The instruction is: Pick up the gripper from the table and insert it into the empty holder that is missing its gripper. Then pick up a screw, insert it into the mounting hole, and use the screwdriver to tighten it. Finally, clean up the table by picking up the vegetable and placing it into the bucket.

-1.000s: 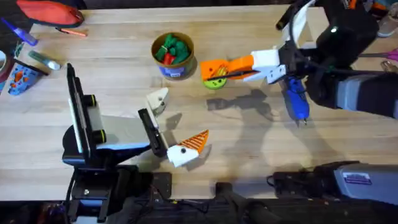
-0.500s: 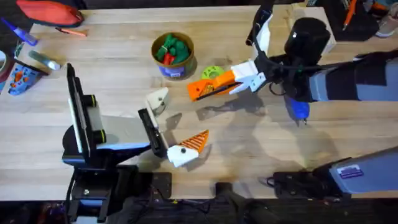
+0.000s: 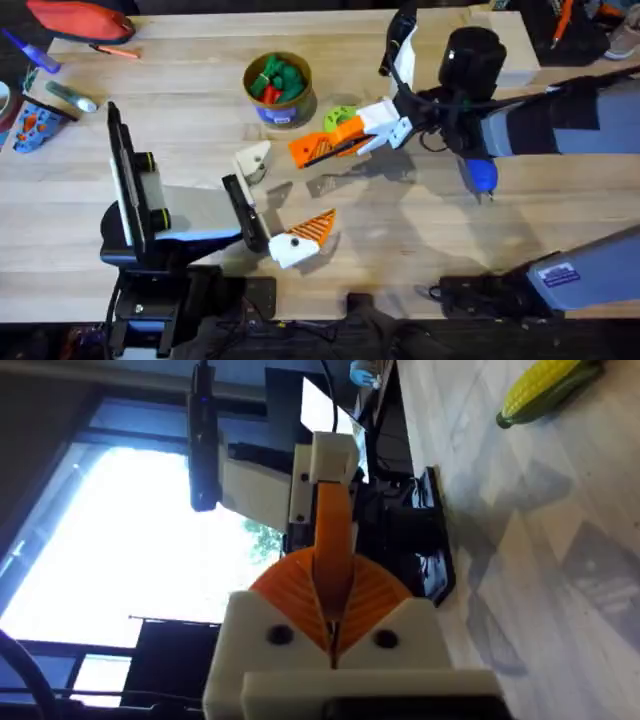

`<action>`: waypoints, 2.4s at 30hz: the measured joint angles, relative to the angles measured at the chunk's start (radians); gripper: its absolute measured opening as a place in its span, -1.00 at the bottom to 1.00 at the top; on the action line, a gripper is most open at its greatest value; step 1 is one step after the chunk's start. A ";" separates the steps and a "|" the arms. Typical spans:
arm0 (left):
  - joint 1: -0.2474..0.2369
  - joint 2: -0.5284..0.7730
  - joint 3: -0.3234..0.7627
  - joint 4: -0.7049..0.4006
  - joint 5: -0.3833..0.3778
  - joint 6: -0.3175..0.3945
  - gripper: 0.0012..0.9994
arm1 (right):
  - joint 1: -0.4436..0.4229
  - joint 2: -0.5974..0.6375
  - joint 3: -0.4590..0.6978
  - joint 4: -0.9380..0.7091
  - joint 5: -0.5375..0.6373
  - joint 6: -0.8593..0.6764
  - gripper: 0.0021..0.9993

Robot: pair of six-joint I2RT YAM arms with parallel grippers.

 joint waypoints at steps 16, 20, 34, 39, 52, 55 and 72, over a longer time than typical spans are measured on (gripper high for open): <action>0.000 0.000 0.000 0.000 0.000 0.000 0.97 | 0.058 0.000 0.004 -0.019 0.034 0.004 -0.99; 0.000 0.000 0.000 0.000 0.000 0.000 0.97 | 0.074 0.000 0.004 -0.019 0.034 0.003 -0.99; 0.000 0.000 0.000 0.000 0.000 0.000 0.97 | 0.086 0.000 0.004 -0.011 0.034 -0.012 -0.99; 0.000 0.000 0.000 0.000 0.000 0.000 0.97 | 0.086 0.000 0.004 -0.011 0.050 -0.013 -0.99; 0.000 0.000 0.000 0.000 0.000 0.000 0.97 | 0.090 0.000 0.006 -0.008 0.063 -0.020 -0.99; 0.000 0.000 0.000 0.000 0.000 0.000 0.97 | 0.096 0.000 0.019 -0.003 0.063 -0.027 -0.99; 0.000 0.000 0.000 0.000 0.000 0.000 0.97 | 0.114 0.000 0.019 -0.019 0.063 -0.029 -0.99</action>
